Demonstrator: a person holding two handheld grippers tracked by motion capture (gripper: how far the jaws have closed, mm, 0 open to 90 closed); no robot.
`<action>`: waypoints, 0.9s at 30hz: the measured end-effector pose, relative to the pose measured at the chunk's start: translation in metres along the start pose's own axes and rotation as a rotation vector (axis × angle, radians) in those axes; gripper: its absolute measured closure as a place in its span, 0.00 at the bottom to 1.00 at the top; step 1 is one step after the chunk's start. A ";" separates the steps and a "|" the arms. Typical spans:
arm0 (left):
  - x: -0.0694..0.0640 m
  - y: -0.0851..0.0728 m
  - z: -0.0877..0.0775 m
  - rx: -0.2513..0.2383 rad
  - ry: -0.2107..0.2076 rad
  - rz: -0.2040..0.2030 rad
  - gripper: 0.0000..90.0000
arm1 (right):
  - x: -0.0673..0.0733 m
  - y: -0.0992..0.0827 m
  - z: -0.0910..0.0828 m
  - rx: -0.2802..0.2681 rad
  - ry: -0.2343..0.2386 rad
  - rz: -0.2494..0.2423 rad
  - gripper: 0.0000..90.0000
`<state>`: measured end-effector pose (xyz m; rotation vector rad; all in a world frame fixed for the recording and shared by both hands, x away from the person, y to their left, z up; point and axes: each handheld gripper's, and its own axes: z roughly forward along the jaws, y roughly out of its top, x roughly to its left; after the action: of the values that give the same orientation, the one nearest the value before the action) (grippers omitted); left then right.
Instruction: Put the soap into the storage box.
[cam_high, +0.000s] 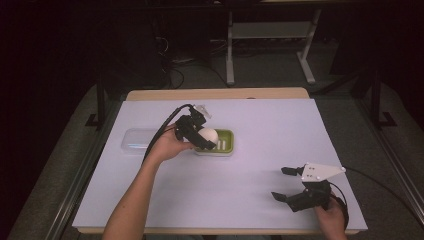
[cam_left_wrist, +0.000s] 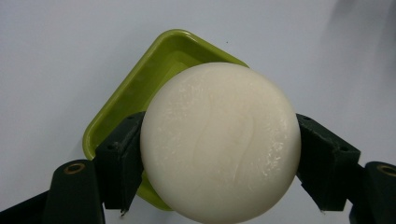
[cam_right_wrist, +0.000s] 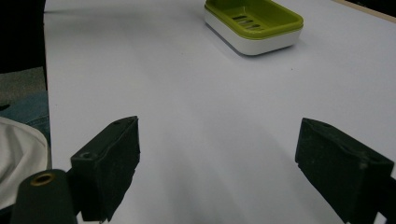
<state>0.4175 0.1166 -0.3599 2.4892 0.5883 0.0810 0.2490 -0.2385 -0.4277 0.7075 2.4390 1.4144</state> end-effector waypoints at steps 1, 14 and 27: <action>0.001 0.001 0.000 0.004 0.002 -0.003 0.28 | 0.000 0.000 0.000 0.000 0.000 0.000 0.14; 0.010 0.007 0.011 -0.014 -0.001 -0.046 0.28 | 0.000 0.000 0.001 -0.002 0.000 0.002 0.15; 0.017 0.006 0.021 0.017 0.009 -0.051 0.28 | -0.001 0.000 0.001 -0.002 0.001 0.002 0.15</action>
<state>0.4392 0.1083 -0.3753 2.4893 0.6590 0.0684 0.2498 -0.2383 -0.4277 0.7095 2.4380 1.4188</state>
